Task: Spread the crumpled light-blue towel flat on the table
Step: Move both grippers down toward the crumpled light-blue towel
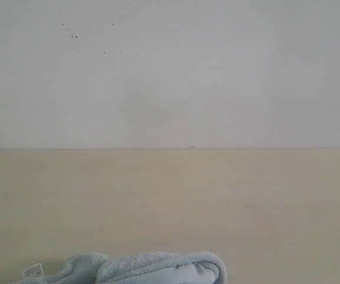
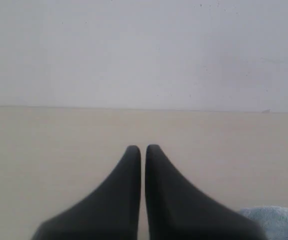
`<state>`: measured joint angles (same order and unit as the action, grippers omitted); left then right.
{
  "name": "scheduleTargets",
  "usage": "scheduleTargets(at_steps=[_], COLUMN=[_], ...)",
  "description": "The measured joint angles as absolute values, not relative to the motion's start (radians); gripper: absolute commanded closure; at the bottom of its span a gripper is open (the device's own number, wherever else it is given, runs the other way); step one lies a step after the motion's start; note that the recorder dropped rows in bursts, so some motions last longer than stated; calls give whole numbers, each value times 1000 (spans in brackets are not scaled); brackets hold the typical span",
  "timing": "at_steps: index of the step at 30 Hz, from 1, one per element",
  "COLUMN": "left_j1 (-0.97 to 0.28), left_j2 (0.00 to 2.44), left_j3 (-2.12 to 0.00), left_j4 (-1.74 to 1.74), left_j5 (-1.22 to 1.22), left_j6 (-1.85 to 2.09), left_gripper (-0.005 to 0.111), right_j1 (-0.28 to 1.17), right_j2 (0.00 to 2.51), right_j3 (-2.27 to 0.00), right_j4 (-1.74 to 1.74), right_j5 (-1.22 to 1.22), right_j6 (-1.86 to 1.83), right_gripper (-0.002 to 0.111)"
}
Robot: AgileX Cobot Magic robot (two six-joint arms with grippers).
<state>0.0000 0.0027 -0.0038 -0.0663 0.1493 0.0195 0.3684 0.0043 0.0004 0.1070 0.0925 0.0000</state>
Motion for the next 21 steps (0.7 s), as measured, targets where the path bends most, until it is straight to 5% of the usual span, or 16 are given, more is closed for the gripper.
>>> scheduleTargets(at_steps=[21], left_j1=[0], left_j2=[3], left_j3=[-4], left_j4=[-189], left_j5=[74], left_j6=[-124], left_gripper=[103], right_j1=[368], right_j2=[4], right_j3=[0], right_j4=[107], right_j5=[27], right_j6=[22], right_gripper=[102])
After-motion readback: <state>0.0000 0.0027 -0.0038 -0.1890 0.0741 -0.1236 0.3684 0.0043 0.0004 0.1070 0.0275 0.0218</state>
